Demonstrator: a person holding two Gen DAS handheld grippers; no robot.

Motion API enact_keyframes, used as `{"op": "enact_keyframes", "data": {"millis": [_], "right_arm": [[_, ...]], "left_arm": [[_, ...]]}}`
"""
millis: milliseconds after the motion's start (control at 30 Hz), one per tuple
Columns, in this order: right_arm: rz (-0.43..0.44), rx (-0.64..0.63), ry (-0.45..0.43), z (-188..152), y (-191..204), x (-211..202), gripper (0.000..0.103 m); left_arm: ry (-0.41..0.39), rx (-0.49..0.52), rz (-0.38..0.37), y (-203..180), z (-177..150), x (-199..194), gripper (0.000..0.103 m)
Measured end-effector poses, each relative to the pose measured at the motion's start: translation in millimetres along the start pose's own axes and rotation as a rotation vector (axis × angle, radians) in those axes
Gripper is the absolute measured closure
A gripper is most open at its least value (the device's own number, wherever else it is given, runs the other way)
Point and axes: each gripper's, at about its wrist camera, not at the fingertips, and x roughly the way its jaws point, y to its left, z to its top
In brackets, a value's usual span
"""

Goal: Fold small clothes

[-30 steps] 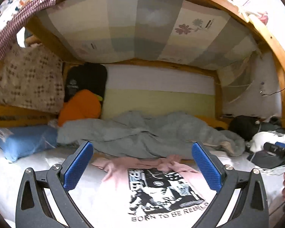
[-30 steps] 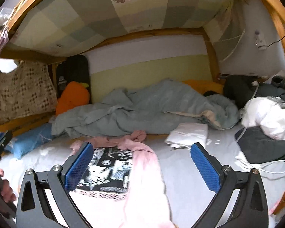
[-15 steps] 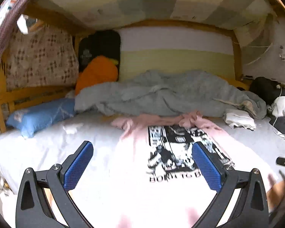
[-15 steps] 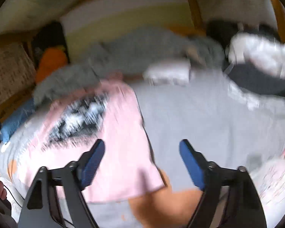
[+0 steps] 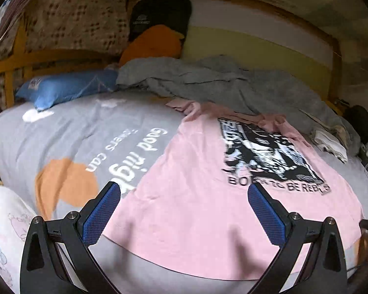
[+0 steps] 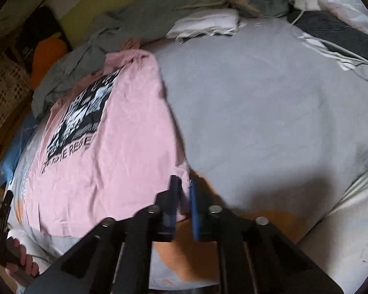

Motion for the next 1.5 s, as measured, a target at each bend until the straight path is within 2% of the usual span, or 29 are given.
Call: {"op": "enact_keyframes", "data": {"millis": [67, 133, 200, 233, 300, 367, 433, 600, 667, 733, 800, 833, 967, 1100, 1233, 1367, 1433, 1500], "right_arm": [[-0.023, -0.026, -0.034, 0, 6, -5, 0.100], [-0.052, -0.041, -0.136, 1, 10, -22, 0.100], [-0.062, -0.044, -0.241, 3, 12, -42, 0.100], [-0.079, -0.051, -0.268, 4, 14, -47, 0.100], [-0.122, -0.072, -0.267, 4, 18, -45, 0.100], [-0.136, -0.073, -0.240, 5, 18, -40, 0.100], [-0.133, -0.061, -0.230, 8, 15, -39, 0.100], [-0.113, -0.044, -0.236, 7, 12, -40, 0.100], [-0.107, -0.045, -0.236, 5, 13, -40, 0.100], [-0.106, -0.049, -0.235, 6, 14, -40, 0.100], [-0.101, -0.048, -0.237, 7, 14, -40, 0.100], [-0.102, -0.045, -0.239, 6, 14, -41, 0.100], [-0.087, -0.015, -0.272, 7, 9, -48, 0.100], [-0.053, 0.009, -0.407, 4, 10, -78, 0.100], [0.028, 0.080, -0.514, 1, 4, -118, 0.100], [0.075, 0.143, -0.557, -1, 1, -142, 0.100], [0.081, 0.118, -0.553, -2, 7, -146, 0.100], [0.041, 0.063, -0.546, -3, 14, -143, 0.100]], "left_arm": [[0.012, -0.041, 0.022, 10, 2, 4, 0.000], [0.028, -0.091, 0.056, 21, 2, 9, 0.000], [0.053, -0.170, 0.130, 35, 0, 15, 0.000], [0.066, -0.216, 0.139, 44, -3, 18, 0.000], [0.100, -0.288, 0.122, 59, -8, 22, 0.001], [0.137, -0.341, 0.066, 66, -16, 24, 0.005], [0.164, -0.368, 0.030, 68, -26, 23, 0.016], [0.145, -0.437, 0.032, 69, -42, 12, 0.028], [0.125, -0.441, 0.005, 69, -38, 12, 0.051], [0.118, -0.415, 0.013, 66, -36, 14, 0.100], [0.114, -0.400, 0.072, 64, -36, 11, 0.100], [0.080, -0.415, 0.080, 66, -35, 3, 0.100], [-0.074, -0.360, 0.036, 57, -10, -35, 0.100], [-0.181, -0.340, -0.013, 53, 17, -79, 0.100], [-0.273, -0.327, -0.004, 58, 39, -114, 0.099], [-0.273, -0.301, 0.028, 63, 45, -125, 0.099], [-0.238, -0.307, 0.050, 66, 43, -118, 0.099], [-0.193, -0.313, 0.061, 67, 39, -112, 0.099]]}}
